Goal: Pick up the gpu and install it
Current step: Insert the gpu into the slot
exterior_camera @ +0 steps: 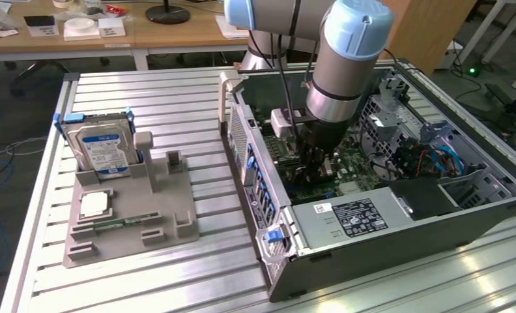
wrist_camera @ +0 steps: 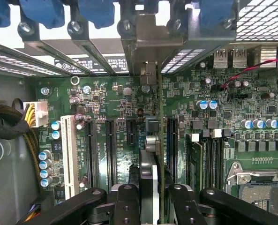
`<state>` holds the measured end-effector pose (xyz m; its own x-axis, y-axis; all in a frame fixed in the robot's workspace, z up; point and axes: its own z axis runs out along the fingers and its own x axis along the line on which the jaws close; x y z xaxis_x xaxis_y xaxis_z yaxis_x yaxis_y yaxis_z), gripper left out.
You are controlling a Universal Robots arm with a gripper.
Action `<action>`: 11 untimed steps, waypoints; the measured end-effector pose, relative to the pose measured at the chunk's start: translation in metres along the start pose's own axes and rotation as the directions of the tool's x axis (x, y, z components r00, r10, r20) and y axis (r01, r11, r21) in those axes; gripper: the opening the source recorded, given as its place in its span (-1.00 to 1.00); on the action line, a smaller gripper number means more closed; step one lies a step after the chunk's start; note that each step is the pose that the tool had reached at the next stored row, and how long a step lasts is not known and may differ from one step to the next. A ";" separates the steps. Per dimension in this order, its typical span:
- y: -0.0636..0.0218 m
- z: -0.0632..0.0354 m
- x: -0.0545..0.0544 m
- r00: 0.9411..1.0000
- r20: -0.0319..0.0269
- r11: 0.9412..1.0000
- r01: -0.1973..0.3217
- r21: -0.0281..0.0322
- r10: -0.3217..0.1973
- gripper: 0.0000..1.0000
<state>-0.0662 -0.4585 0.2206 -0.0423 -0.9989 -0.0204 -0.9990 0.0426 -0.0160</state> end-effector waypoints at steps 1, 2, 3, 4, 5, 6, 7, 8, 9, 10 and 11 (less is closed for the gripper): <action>0.0000 0.0001 0.000 1.000 0.000 1.000 0.000 0.000 0.000 -0.44; -0.0001 0.0001 0.000 1.000 0.000 1.000 0.000 0.000 0.000 -0.44; -0.0001 0.0001 0.000 1.000 0.000 1.000 0.000 0.000 0.000 -0.44; -0.0001 0.0001 0.000 1.000 0.000 1.000 0.000 0.000 0.000 -0.44; -0.0001 0.0001 0.000 1.000 0.000 1.000 0.000 0.000 0.000 -0.44; -0.0001 0.0001 0.000 1.000 0.000 1.000 0.000 0.000 0.000 -0.44; -0.0001 0.0001 0.000 1.000 0.000 1.000 0.000 0.000 0.000 -0.44; -0.0001 0.0001 0.000 1.000 0.000 1.000 0.000 0.000 0.000 -0.44; -0.0001 0.0001 0.000 1.000 0.000 1.000 0.000 0.000 0.000 -0.44; -0.0001 0.0001 0.000 1.000 0.000 1.000 0.000 0.000 0.000 -0.44; -0.0001 0.0001 0.000 1.000 0.000 1.000 0.000 0.000 0.000 -0.44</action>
<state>-0.0661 -0.4584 0.2205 -0.0421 -0.9989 -0.0208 -0.9990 0.0424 -0.0162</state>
